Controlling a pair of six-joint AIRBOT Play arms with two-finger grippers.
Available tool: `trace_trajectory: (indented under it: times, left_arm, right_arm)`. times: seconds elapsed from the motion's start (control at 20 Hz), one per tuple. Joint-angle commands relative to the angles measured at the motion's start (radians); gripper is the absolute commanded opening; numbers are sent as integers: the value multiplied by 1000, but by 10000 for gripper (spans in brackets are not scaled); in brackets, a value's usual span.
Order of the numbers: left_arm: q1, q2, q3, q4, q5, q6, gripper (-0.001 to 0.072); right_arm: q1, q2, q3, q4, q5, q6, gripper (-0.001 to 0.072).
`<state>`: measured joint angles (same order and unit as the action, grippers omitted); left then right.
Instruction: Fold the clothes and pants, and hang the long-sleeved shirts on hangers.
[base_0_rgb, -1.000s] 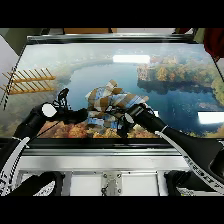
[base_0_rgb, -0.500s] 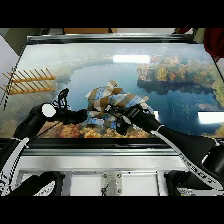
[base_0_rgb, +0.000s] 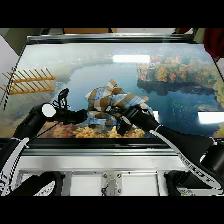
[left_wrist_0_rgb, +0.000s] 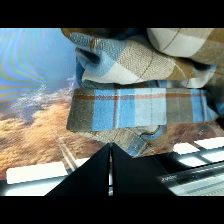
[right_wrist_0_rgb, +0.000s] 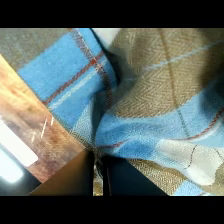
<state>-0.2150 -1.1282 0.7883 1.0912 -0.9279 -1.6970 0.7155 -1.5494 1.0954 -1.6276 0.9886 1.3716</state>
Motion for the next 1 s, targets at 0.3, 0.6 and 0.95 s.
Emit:
trace_trajectory:
  times: [0.3,0.6,0.95]
  left_arm:
    - [-82,-152,2,32,-7,-1,626]
    - [-210,-214,2,35,102,-6,626]
    - [-211,-216,2,31,293,-110,625]
  right_arm:
    - [-132,191,176,318,136,154,20]
    - [-199,196,266,380,137,234,20]
    - [-203,198,279,462,134,233,20]
